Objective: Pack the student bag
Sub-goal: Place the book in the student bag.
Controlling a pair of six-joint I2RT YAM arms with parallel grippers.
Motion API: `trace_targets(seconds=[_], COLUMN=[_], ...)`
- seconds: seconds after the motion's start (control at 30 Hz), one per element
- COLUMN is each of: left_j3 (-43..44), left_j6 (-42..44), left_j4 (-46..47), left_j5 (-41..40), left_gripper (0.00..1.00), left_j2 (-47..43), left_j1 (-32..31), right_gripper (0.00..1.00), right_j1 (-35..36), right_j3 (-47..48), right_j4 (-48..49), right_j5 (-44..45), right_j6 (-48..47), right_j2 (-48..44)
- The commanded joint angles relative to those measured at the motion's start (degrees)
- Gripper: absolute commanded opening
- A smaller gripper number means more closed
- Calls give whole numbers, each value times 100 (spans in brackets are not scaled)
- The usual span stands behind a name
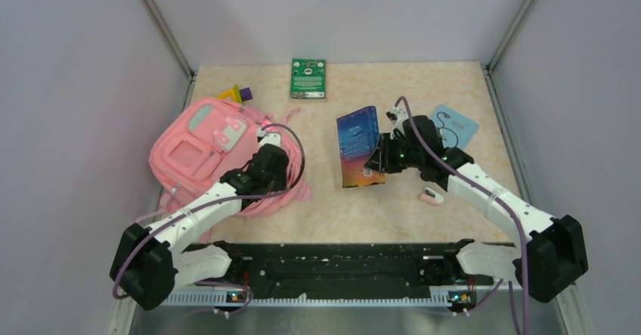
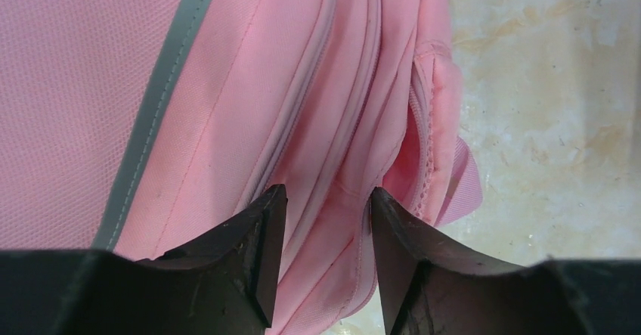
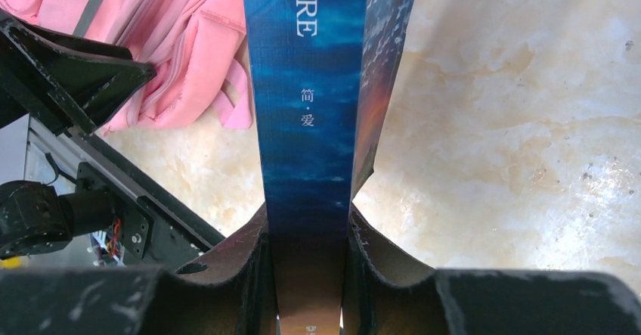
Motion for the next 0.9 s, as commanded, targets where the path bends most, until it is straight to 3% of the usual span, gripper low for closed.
trace_targets(seconds=[0.0, 0.27, 0.4, 0.6, 0.67, 0.8, 0.87], left_j3=[234, 343, 572, 923, 965, 1197, 1402], left_j6=[93, 380, 350, -160, -228, -291, -239], left_j4=[-109, -52, -411, -1063, -1095, -1282, -1384], left_j5=[-511, -220, -819, -1689, -1737, -1855, -1879], left_gripper=[49, 48, 48, 42, 34, 1, 0], left_j2=[41, 345, 744, 1376, 1473, 1381, 1091], left_j1=[-36, -451, -821, -877, -877, -880, -885], right_gripper=[0, 0, 0, 0, 0, 0, 0], right_j1=[26, 28, 27, 26, 26, 32, 33], right_j3=[139, 28, -50, -125, -150, -238, -308], right_j4=[925, 1044, 1171, 1185, 1174, 1250, 1338], right_j5=[-198, -248, -330, -391, -407, -599, -750], right_j6=[-24, 101, 178, 215, 215, 363, 517], right_j2=[-398, -489, -548, -661, -711, -828, -900])
